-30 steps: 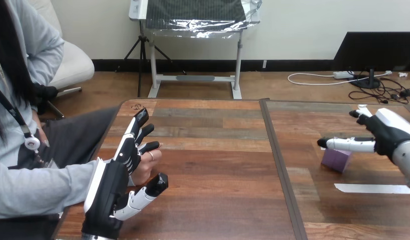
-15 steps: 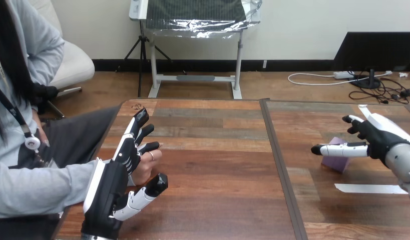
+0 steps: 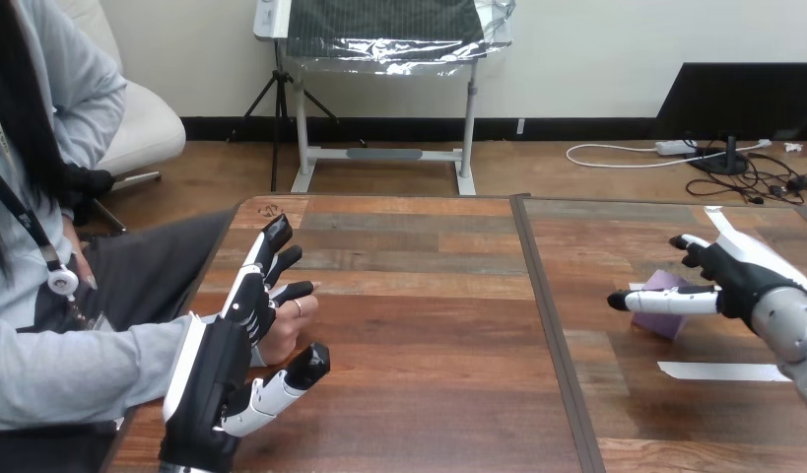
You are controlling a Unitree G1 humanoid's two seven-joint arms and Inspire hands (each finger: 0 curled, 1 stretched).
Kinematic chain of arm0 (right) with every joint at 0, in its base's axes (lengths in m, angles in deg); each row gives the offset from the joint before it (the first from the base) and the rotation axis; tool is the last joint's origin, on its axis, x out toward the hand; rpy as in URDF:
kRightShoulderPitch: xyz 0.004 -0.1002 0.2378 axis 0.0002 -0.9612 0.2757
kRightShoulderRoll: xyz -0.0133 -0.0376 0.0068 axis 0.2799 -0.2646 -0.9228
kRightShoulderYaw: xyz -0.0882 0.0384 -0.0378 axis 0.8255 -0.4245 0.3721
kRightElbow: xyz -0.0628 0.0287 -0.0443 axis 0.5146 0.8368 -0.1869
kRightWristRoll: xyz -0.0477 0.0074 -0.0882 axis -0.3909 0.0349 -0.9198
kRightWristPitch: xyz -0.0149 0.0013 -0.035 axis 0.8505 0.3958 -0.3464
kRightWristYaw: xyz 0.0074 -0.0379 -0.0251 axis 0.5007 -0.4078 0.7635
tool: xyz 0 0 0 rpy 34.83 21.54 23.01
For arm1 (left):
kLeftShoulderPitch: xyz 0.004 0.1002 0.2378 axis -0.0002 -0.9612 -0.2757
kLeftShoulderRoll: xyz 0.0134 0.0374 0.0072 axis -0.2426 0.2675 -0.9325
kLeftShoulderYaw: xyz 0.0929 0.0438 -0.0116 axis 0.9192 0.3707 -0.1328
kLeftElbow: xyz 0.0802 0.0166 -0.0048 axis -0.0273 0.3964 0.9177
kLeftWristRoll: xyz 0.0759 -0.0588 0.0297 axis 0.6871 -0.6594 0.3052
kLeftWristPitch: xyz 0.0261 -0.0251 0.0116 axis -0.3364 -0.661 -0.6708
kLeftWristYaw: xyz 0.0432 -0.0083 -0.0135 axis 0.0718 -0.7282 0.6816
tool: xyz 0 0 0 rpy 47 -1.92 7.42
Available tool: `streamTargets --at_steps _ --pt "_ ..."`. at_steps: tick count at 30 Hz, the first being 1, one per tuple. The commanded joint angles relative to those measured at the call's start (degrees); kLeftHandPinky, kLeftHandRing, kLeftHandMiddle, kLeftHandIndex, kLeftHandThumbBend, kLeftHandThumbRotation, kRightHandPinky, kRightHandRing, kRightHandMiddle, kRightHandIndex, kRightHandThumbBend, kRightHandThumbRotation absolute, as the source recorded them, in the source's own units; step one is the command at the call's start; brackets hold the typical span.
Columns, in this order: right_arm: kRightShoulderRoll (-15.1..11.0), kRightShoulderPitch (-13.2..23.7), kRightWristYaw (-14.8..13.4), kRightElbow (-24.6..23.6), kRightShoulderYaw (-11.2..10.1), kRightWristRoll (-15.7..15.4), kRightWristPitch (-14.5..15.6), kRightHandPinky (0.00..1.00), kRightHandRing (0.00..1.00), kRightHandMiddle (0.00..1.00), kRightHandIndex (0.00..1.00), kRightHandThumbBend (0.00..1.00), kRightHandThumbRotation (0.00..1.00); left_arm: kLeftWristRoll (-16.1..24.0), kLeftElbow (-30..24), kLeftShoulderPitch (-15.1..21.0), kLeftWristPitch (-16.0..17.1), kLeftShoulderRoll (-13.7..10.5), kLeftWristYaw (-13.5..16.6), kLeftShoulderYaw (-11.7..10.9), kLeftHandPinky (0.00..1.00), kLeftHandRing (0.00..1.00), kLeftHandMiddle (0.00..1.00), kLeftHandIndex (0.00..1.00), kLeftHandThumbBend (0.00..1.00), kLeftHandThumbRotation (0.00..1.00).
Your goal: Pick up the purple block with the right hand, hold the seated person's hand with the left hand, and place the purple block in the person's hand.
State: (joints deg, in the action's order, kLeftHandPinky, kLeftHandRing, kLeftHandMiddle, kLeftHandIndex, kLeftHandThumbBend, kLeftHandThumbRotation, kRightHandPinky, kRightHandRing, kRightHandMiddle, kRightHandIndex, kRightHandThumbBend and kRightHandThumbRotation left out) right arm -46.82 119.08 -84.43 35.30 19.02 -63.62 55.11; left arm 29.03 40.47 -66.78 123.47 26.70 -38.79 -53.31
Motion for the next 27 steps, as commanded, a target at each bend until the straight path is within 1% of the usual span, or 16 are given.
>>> streamTargets --at_steps 1,3,4,5,7,11,12,14,21,27 --pt "1.26 4.10 -0.34 0.12 0.54 -0.33 0.48 0.64 0.73 0.75 0.97 1.00 0.63 -0.99 -1.98 1.73 1.42 0.00 -0.36 0.48 0.80 0.92 0.96 0.96 1.00 0.74" --pt "1.42 4.14 -0.28 0.12 0.49 -0.36 0.73 0.55 0.69 0.71 0.97 1.00 0.62 -0.99 -1.95 1.69 1.42 -0.04 -0.42 0.46 0.80 0.92 0.96 0.96 1.00 0.74" --pt "1.53 4.12 -0.34 0.16 0.55 -0.48 0.87 0.54 0.68 0.71 0.97 1.00 0.61 -0.92 -1.91 1.65 1.46 -0.08 -0.40 0.42 0.80 0.92 0.96 0.96 1.00 0.74" --pt "1.59 4.10 -0.39 0.18 0.60 -0.57 0.94 0.54 0.70 0.73 0.97 1.00 0.61 -0.88 -1.88 1.63 1.49 -0.10 -0.39 0.39 0.80 0.92 0.96 0.96 1.00 0.74" --pt "1.71 4.05 -0.60 0.22 0.79 -0.81 1.03 0.57 0.73 0.76 0.97 1.00 0.61 -0.78 -1.75 1.65 1.73 -0.14 -0.32 0.30 0.80 0.92 0.96 0.96 1.00 0.74" --pt "1.92 3.98 -1.08 0.25 1.32 -1.36 1.08 0.70 0.83 0.86 0.96 1.00 0.59 -0.98 -1.59 1.65 1.99 -0.16 -0.48 0.31 0.80 0.91 0.96 0.96 1.00 0.75" --pt "1.95 3.98 -1.15 0.26 1.42 -1.46 1.09 0.75 0.87 0.89 0.96 1.00 0.59 -1.08 -1.58 1.64 1.98 -0.15 -0.56 0.35 0.80 0.91 0.96 0.96 1.00 0.74" --pt "2.04 3.98 -1.24 0.25 1.73 -1.72 0.99 0.78 0.89 0.91 0.95 1.00 0.58 -1.14 -1.79 1.49 1.95 -0.19 -0.62 0.41 0.80 0.91 0.96 0.96 1.00 0.74" --pt "2.38 4.03 -1.75 0.29 2.55 -2.52 1.42 0.83 0.92 0.95 0.94 1.00 0.56 -2.18 -1.80 1.40 1.83 -0.12 -1.38 0.54 0.80 0.91 0.96 0.95 1.00 0.74" --pt "2.72 3.91 -1.74 0.38 2.09 -2.08 1.94 0.84 0.92 0.95 0.93 1.00 0.54 -2.72 -1.87 1.36 1.77 -0.10 -1.89 0.54 0.81 0.91 0.96 0.95 1.00 0.73"
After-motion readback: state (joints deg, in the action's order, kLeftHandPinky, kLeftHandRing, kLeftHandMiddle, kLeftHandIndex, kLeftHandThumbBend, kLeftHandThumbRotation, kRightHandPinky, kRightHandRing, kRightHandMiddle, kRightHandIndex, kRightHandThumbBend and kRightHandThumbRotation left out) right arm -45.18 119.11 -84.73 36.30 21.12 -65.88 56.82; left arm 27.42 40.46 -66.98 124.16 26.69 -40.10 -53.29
